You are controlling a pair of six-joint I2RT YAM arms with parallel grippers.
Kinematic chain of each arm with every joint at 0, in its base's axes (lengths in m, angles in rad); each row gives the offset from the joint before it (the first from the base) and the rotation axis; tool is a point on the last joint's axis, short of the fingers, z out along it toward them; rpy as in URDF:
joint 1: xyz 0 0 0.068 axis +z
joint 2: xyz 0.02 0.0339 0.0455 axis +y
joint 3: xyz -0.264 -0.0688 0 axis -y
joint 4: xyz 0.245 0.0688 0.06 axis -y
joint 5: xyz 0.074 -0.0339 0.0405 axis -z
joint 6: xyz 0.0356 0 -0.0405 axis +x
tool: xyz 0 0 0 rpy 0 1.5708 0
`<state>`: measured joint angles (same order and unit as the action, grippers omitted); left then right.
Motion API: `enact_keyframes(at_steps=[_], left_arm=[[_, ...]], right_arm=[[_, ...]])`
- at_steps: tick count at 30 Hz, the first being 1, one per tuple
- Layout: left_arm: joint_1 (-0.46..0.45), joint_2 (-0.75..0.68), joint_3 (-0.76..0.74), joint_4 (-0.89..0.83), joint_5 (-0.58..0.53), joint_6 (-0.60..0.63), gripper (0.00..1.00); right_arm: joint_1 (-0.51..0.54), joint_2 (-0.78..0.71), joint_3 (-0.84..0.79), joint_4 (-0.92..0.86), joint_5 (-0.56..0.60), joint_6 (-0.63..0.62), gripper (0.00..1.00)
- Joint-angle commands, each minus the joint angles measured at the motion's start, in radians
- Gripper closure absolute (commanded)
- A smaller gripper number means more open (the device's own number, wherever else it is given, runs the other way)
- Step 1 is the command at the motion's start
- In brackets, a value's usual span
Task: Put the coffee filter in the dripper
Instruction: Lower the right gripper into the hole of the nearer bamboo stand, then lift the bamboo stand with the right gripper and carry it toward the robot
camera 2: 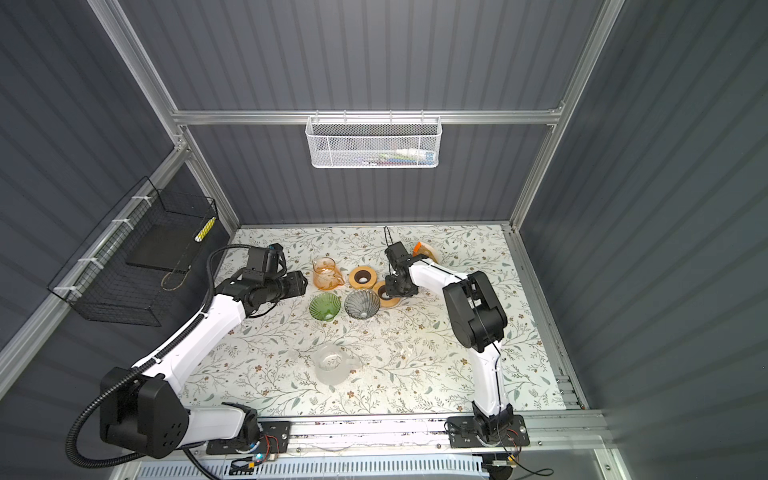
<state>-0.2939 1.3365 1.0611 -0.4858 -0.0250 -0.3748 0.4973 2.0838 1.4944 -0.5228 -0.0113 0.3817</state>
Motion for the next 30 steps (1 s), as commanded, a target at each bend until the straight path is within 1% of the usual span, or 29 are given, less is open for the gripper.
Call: enact_keyframes(at_steps=[1, 13, 18, 23, 26, 30], left_arm=[[-0.007, -0.014, 0.019, -0.009, 0.013, -0.01, 0.4], [-0.007, -0.003, 0.042, -0.019, 0.025, -0.01, 0.4], [-0.005, -0.015, 0.047, -0.027, 0.026, -0.018, 0.4], [-0.006, -0.03, 0.044, -0.04, 0.002, -0.016, 0.4], [-0.006, -0.044, 0.04, -0.052, -0.007, -0.012, 0.4], [-0.005, -0.061, 0.03, -0.077, -0.035, -0.017, 0.4]], right_arm=[[-0.006, -0.055, 0.004, -0.02, 0.039, -0.007, 0.73], [-0.026, -0.174, -0.015, -0.045, 0.063, -0.027, 0.74], [-0.025, -0.227, -0.024, -0.055, 0.04, -0.027, 0.74], [-0.02, -0.301, -0.036, -0.075, 0.014, -0.036, 0.74], [0.002, -0.345, -0.036, -0.101, 0.005, -0.049, 0.74], [0.076, -0.394, -0.023, -0.156, 0.03, -0.089, 0.75]])
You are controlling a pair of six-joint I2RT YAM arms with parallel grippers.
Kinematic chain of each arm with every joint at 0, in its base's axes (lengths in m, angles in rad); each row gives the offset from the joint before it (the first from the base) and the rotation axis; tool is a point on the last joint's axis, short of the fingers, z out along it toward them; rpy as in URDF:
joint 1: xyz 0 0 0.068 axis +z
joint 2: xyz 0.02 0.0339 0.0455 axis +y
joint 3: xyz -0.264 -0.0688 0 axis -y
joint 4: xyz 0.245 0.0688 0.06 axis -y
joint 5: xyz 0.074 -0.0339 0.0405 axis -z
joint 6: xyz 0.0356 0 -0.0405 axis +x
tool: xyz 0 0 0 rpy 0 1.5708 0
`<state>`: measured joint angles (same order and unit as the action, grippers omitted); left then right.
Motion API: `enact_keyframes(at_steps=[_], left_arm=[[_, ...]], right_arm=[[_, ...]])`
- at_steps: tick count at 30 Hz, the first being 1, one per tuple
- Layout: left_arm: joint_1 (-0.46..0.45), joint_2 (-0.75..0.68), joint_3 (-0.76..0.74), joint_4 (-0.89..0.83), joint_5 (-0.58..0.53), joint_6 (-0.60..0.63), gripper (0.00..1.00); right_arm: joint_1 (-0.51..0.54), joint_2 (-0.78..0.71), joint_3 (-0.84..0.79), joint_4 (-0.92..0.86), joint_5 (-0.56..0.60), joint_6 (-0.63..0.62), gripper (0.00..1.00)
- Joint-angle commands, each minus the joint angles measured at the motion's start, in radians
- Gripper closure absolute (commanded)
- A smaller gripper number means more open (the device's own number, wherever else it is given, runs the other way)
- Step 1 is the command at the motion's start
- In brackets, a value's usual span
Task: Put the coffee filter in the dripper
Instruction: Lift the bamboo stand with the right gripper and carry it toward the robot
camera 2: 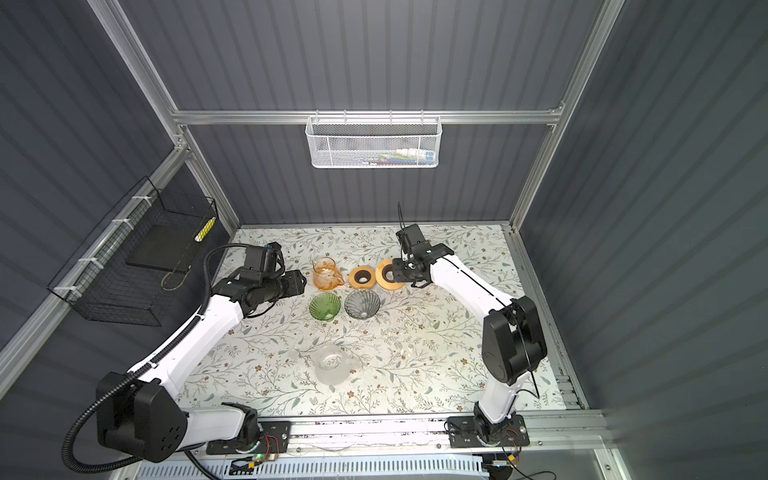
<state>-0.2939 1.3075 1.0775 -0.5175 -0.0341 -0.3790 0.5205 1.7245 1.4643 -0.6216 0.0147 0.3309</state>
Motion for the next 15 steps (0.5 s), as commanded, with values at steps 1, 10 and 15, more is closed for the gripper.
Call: enact_keyframes(at_steps=[1, 10, 15], left_arm=[[-0.007, -0.036, 0.011, -0.056, -0.031, -0.02, 0.4], [-0.007, -0.069, -0.016, -0.156, -0.079, -0.064, 0.4], [-0.006, -0.099, -0.023, -0.199, -0.115, -0.078, 0.4]], right_arm=[[0.076, -0.041, 0.012, -0.071, 0.017, -0.045, 0.75], [0.244, -0.089, 0.03, -0.13, -0.01, -0.051, 0.75], [0.328, -0.093, 0.041, -0.15, 0.002, -0.072, 0.75]])
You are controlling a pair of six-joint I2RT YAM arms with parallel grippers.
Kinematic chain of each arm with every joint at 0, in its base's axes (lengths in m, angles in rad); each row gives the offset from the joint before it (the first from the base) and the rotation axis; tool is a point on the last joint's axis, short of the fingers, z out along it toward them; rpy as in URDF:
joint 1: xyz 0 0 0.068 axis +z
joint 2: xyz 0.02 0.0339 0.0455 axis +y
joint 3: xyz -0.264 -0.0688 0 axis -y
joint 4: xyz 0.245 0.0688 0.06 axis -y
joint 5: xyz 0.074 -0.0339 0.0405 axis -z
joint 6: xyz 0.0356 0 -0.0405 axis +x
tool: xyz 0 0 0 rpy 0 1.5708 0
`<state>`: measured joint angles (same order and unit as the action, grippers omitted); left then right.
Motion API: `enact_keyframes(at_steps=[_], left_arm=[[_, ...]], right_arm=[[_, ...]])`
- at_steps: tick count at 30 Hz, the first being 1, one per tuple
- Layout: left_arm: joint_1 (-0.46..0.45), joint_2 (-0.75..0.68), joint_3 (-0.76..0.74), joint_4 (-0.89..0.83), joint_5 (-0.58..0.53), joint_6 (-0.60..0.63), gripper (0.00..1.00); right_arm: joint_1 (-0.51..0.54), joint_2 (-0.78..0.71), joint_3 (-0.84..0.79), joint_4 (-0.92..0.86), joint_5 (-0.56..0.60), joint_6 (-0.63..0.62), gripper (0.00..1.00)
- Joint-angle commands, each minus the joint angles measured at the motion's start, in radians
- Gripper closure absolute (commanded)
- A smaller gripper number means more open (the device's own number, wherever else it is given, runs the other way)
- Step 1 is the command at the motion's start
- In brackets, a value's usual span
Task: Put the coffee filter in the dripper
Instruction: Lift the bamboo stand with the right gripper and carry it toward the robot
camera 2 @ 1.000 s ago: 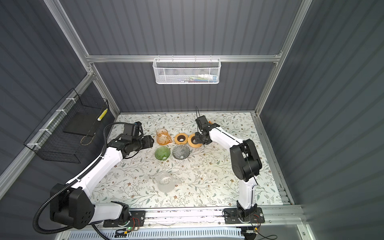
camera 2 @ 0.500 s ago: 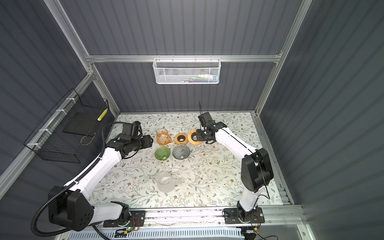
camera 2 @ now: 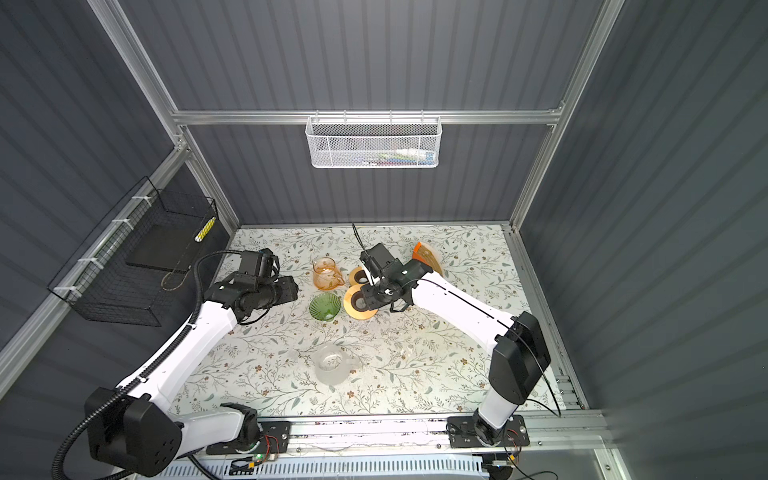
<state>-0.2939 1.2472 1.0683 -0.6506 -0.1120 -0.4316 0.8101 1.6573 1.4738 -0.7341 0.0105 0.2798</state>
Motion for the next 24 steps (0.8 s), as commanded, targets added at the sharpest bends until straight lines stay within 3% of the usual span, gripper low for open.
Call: enact_keyframes(at_steps=[1, 10, 24], left_arm=[[-0.006, -0.046, -0.016, -0.071, -0.04, -0.029, 0.4], [-0.006, -0.063, -0.031, -0.093, -0.058, -0.038, 0.4], [-0.006, -0.076, -0.053, -0.043, -0.036, -0.043, 0.4]], right_arm=[[0.053, -0.025, 0.03, -0.039, -0.001, -0.021, 0.75], [0.173, -0.017, 0.022, -0.029, -0.047, -0.009, 0.76], [0.259, 0.049, -0.008, 0.029, -0.121, 0.068, 0.76]])
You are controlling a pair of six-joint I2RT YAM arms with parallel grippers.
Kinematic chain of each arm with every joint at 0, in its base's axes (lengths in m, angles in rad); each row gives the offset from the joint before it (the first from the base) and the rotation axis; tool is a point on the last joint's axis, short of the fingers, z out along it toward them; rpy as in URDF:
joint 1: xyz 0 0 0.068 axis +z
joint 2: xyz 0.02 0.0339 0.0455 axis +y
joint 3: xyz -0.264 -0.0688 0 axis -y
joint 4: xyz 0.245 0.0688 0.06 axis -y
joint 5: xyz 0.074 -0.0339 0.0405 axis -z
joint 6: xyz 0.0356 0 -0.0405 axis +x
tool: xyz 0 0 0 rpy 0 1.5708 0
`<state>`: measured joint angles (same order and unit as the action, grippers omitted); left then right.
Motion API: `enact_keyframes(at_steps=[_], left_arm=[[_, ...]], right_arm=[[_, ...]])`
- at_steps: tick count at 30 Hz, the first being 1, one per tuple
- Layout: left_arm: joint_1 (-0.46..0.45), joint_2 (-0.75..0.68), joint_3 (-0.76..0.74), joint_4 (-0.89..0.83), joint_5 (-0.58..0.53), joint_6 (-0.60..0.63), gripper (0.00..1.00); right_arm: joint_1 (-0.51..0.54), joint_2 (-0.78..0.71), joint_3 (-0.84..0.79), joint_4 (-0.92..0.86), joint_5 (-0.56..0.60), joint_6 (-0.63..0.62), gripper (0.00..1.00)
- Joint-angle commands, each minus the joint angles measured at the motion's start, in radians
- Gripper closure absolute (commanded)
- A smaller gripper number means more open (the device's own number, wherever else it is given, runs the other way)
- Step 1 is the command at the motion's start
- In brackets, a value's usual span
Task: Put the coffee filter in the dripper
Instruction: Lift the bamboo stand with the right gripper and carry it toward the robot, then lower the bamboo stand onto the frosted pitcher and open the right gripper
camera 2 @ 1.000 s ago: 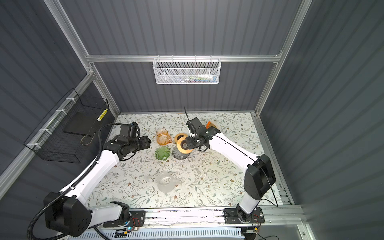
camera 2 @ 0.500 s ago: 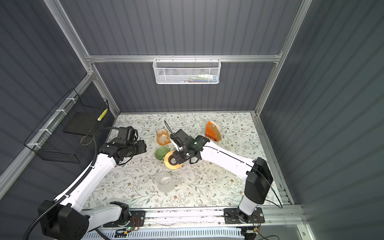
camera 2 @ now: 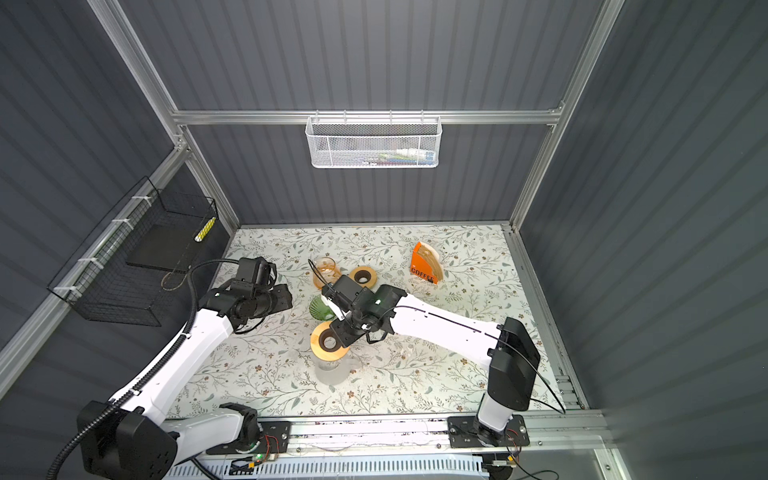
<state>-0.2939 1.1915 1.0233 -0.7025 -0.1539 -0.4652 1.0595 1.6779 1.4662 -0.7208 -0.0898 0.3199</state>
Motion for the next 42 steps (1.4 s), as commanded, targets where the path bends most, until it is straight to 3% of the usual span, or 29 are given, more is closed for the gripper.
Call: enact_keyframes(at_steps=[1, 42], left_arm=[[-0.006, -0.021, -0.006, 0.01, 0.006, -0.008, 0.4], [-0.007, -0.03, -0.023, 0.061, 0.022, 0.026, 0.4]], right_arm=[[0.015, 0.037, 0.003, 0.011, -0.019, 0.029, 0.76], [0.046, 0.213, 0.103, -0.073, 0.036, 0.048, 0.74]])
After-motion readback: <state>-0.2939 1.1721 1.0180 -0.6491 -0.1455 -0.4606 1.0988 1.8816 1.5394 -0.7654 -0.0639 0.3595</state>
